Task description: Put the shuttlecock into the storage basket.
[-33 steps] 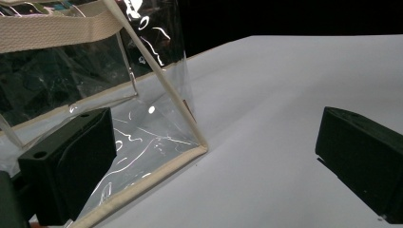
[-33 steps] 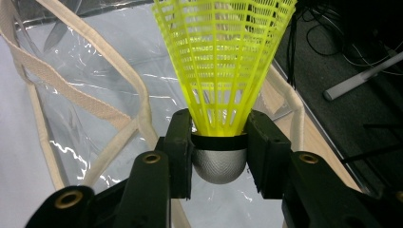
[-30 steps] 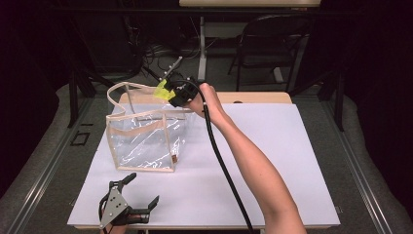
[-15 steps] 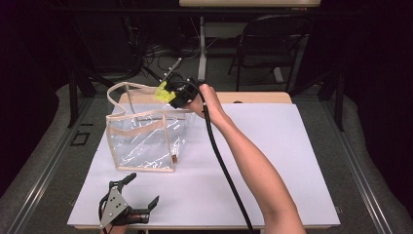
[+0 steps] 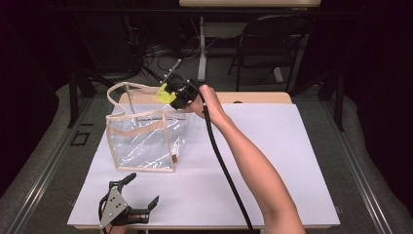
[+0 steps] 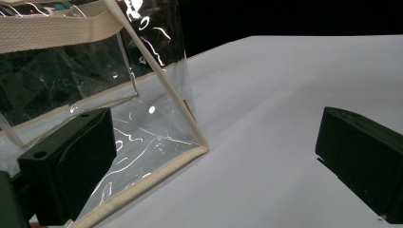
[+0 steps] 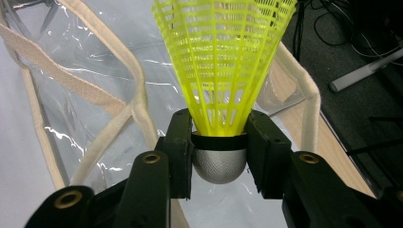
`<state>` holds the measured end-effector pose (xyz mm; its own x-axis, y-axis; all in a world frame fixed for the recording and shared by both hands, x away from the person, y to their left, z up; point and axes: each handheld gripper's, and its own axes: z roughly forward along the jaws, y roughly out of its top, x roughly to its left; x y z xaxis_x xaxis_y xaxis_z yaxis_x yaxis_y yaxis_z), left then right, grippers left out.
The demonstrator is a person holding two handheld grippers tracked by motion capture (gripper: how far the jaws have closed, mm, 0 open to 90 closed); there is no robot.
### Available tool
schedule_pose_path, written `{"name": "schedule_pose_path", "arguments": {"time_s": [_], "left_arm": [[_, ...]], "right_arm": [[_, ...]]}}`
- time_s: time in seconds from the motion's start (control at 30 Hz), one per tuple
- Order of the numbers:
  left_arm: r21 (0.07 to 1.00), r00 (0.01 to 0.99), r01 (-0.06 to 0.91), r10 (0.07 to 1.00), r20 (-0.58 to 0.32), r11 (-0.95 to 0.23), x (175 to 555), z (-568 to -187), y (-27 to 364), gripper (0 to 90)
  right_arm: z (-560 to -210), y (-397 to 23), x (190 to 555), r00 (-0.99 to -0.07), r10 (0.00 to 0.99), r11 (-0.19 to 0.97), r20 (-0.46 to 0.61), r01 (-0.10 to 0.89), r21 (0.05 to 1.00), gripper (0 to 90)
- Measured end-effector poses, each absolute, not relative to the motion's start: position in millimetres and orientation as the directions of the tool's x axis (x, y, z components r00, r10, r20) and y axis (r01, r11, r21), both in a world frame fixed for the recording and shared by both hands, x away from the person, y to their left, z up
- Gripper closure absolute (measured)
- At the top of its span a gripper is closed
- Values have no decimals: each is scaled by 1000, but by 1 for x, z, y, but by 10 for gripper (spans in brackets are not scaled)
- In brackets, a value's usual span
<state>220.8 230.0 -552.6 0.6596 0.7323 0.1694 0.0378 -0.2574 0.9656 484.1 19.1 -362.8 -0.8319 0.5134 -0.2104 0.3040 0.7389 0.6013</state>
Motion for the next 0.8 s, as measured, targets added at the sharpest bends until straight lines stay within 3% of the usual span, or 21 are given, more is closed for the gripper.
{"name": "schedule_pose_path", "arguments": {"time_s": [0.8], "left_arm": [[965, 663, 35, 728, 173, -261, 220, -552, 230, 0]], "right_arm": [[-367, 23, 485, -835, 503, 757, -223, 301, 580, 639]]}}
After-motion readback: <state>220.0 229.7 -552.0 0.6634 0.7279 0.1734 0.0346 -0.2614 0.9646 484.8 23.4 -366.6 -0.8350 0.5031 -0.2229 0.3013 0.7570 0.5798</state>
